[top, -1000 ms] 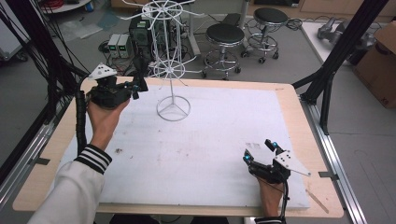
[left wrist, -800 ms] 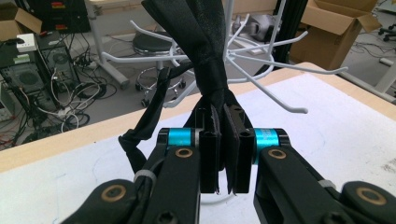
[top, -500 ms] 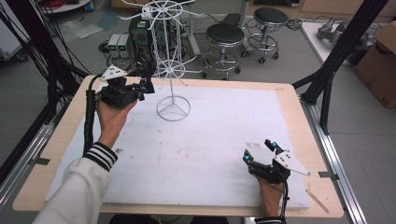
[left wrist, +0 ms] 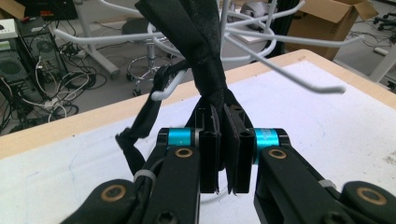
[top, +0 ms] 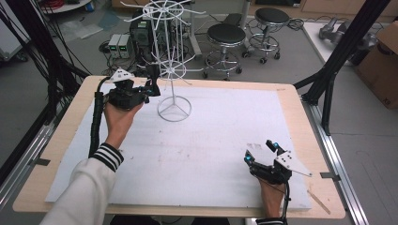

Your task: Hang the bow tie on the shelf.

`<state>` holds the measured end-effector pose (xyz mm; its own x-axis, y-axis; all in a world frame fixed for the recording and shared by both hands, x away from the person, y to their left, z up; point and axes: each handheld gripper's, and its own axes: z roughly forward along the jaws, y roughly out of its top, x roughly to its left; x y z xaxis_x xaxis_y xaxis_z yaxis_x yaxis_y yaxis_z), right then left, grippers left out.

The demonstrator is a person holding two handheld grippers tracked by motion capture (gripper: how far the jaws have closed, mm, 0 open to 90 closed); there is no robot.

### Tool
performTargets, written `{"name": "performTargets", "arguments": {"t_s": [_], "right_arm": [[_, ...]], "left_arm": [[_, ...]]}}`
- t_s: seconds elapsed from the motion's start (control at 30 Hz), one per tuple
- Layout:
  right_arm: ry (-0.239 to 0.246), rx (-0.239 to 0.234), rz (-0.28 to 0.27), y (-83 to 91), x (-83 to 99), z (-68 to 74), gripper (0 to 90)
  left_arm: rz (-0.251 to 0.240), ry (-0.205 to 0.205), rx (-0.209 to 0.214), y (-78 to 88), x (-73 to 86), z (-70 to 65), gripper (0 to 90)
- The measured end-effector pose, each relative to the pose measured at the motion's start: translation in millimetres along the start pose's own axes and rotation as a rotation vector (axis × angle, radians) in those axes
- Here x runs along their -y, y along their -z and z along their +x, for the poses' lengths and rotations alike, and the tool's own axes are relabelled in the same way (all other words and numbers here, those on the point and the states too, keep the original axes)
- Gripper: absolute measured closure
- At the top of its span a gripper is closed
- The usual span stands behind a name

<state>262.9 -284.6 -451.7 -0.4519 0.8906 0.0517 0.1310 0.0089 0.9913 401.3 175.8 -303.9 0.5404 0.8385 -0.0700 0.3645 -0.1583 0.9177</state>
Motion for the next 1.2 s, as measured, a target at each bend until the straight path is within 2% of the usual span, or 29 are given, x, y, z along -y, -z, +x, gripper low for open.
{"name": "performTargets", "arguments": {"t_s": [0.23,0.3,0.33,0.37,0.4,0.43,0.47,0.5,0.53,0.57,0.63,0.67,0.7,0.8,0.83,0.87,0.97,1.0,1.07,1.1,1.13,1.2], "right_arm": [[0.002,0.0,0.001,0.0,0.0,0.0,9.6],[0.004,0.0,0.001,0.0,0.0,0.0,9.6],[0.005,0.0,0.001,-0.1,0.0,0.0,9.6],[0.005,0.0,0.001,-0.1,0.0,0.0,9.6],[0.005,0.0,0.001,-0.1,0.0,0.0,9.6],[0.005,0.0,0.001,-0.1,0.0,0.0,9.6],[0.004,0.0,0.001,0.0,0.0,0.1,9.6],[0.008,-0.002,-0.001,-0.2,0.0,-0.2,9.6],[0.005,-0.001,0.001,-0.1,0.0,0.0,9.6],[0.003,-0.001,0.001,0.0,0.0,-0.1,9.6],[0.002,-0.001,0.001,0.0,0.0,-0.1,9.6],[0.003,-0.001,0.001,0.0,0.0,0.0,9.6],[0.003,-0.001,0.001,0.0,0.0,0.0,9.6],[0.006,-0.003,0.001,-0.2,0.0,0.0,9.6],[0.001,-0.003,0.001,0.0,0.0,0.0,9.6],[-0.001,-0.002,0.001,0.1,0.0,0.0,9.6],[0.001,-0.004,0.0,0.1,0.1,-0.1,9.6],[0.002,-0.004,0.0,0.1,0.1,-0.1,9.6],[-0.002,-0.006,-0.001,0.1,0.1,-0.2,9.6],[-0.003,-0.006,-0.001,0.3,0.1,-0.1,9.6],[-0.003,-0.006,-0.001,0.3,0.1,-0.1,9.6],[0.0,-0.005,-0.003,0.5,0.1,0.0,9.6]], "left_arm": [[0.012,-0.007,0.006,-3.8,1.1,-2.9,83.9],[0.014,0.002,0.015,-4.7,1.5,-3.2,82.9],[0.036,0.019,0.039,-6.3,2.1,-2.3,81.1],[0.036,0.019,0.039,-6.3,2.1,-2.3,77.4],[0.084,0.023,0.089,-9.8,4.7,-0.2,69.0],[0.084,0.023,0.089,-9.8,4.7,-0.2,58.7],[0.106,0.006,0.092,-10.8,5.8,-0.3,58.7],[0.115,-0.024,0.083,-10.7,6.7,-0.9,51.5],[0.1,-0.047,0.079,-9.5,8.2,-2.1,43.9],[0.054,-0.064,0.084,-4.9,11.6,-2.8,37.0],[0.044,-0.074,0.082,-2.7,12.9,-2.5,32.3],[0.033,-0.092,0.052,2.1,17.4,-2.0,28.2],[0.033,-0.092,0.052,2.1,17.4,-2.0,24.8],[0.013,-0.105,0.048,10.8,25.3,0.6,21.4],[0.004,-0.098,0.054,13.4,27.9,0.9,21.1],[-0.013,-0.097,0.071,22.7,36.3,2.2,20.9],[-0.041,-0.091,0.085,30.2,44.2,3.1,19.3],[-0.088,-0.092,0.092,39.3,56.3,5.1,19.2],[-0.105,-0.09,0.095,41.7,60.8,5.9,19.2],[-0.167,-0.101,0.093,48.3,75.8,8.3,19.2],[-0.167,-0.101,0.093,48.3,75.8,8.3,19.2],[-0.203,-0.093,0.082,54.4,89.2,10.4,19.2]]}}
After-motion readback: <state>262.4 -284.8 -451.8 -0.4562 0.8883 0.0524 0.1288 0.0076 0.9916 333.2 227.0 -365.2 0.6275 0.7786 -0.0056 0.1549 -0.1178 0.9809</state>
